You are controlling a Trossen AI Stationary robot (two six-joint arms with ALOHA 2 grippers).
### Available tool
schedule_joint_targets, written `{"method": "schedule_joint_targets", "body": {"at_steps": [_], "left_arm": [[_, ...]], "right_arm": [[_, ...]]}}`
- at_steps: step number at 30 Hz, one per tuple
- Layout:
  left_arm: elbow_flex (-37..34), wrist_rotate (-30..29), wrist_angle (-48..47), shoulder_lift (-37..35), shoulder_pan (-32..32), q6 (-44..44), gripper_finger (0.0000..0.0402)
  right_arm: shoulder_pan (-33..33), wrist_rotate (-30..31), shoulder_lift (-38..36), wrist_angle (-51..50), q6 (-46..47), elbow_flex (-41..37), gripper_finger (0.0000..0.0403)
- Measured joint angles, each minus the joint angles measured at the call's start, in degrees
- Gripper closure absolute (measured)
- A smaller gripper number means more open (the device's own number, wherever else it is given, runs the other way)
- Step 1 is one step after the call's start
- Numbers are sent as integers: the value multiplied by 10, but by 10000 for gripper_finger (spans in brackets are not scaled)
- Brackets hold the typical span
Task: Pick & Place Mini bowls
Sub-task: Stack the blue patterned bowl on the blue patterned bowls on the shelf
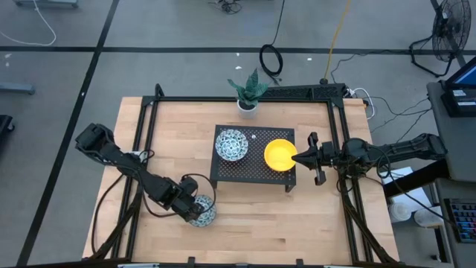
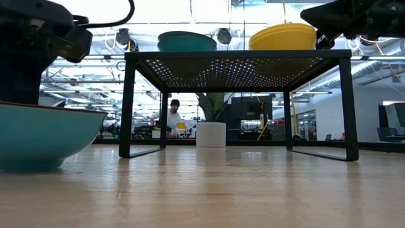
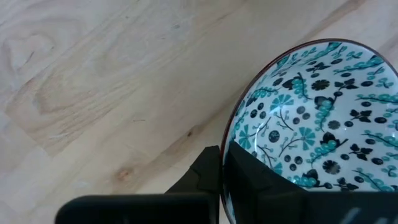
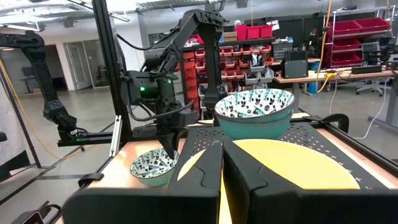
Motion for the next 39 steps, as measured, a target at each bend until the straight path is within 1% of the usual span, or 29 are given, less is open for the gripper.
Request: {"method": "schedule_joint_targets", "body": {"at_steps": [3, 8, 13, 16, 22, 27, 31, 35, 39], "left_arm": [[0, 0, 0, 0, 0, 0, 388], [-2, 0, -2, 1, 0, 0, 375], [0, 0, 0, 0, 0, 0, 390], [0, 1, 0, 0, 0, 0, 390], [-2, 1, -2, 2, 0, 1, 374], [0, 1, 0, 0, 0, 1, 390], [0, 1, 0, 0, 0, 1, 389], [-2, 1, -2, 1, 0, 1, 376], [0, 1, -1, 0, 0, 1, 387]], "right_arm": [[0, 0, 0, 0, 0, 0, 403], [0, 0, 0, 0, 0, 0, 403], [0, 0, 0, 0, 0, 0, 403], [0, 0, 0, 0, 0, 0, 403], [0, 0, 0, 0, 0, 0, 403], [0, 0, 0, 0, 0, 0, 403], [0, 0, 0, 0, 0, 0, 403], [0, 0, 0, 0, 0, 0, 403], [0, 0, 0, 0, 0, 0, 403]]}}
